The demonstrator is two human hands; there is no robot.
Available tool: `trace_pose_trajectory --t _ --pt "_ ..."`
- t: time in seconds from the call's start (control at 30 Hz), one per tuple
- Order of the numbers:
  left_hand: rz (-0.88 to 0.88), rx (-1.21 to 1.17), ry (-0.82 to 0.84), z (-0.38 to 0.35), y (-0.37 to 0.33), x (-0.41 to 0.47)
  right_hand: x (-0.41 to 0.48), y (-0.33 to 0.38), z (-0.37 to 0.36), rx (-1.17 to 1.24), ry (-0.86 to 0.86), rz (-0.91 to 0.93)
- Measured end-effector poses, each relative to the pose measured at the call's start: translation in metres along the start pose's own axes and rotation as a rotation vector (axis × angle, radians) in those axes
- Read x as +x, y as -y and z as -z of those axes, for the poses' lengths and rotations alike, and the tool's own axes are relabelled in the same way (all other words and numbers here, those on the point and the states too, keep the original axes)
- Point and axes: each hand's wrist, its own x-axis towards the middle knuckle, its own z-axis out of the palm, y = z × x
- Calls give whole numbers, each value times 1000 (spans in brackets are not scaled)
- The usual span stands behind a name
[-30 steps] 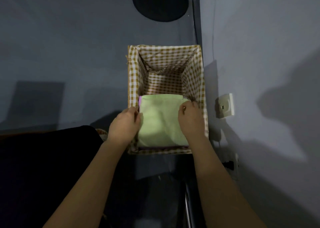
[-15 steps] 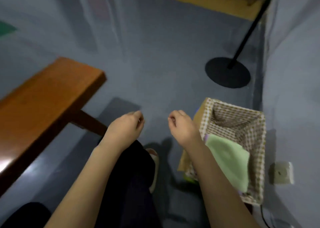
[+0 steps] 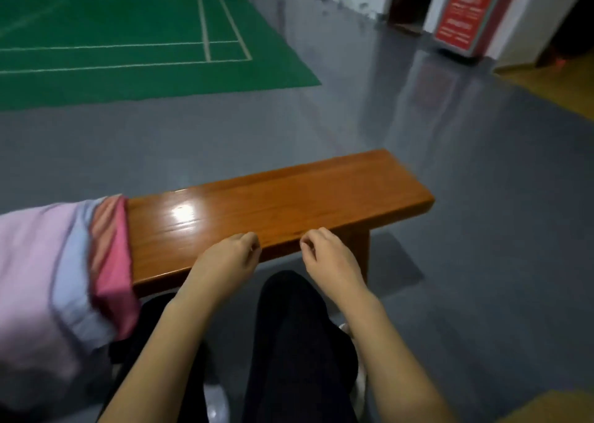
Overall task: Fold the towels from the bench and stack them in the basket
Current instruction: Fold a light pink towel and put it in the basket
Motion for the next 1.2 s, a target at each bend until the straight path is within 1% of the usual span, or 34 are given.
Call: trace_pose_trajectory --t 0.13,0.3,0.53,0.63,0.8,0.87,0.93,1.03,1.1,1.2 --pt "236 -27 -45 14 61 -39 22 56 -37 17 99 167" --pt "435 -57 -98 25 122 -88 40 118 -89 4 207 329" --pt "616 -91 -113 35 205 -130 60 195 -164 -4 315 450" --pt "664 -68 -88 44 241 -134 72 226 -193 12 350 469" --pt "740 -68 -107 70 304 -129 96 280 -233 97 413 511" --pt "786 -61 -142 80 329 -123 109 304 -247 134 450 520" --pt "814 -49 -187 88 351 -118 125 324 -259 130 449 506" --pt "845 -40 -240 92 374 -112 148 339 -277 3 386 466" --pt "874 -49 -282 82 386 -109 156 337 -291 -71 315 398" --pt "929 -97 -365 55 394 -109 155 332 -309 -64 233 215"
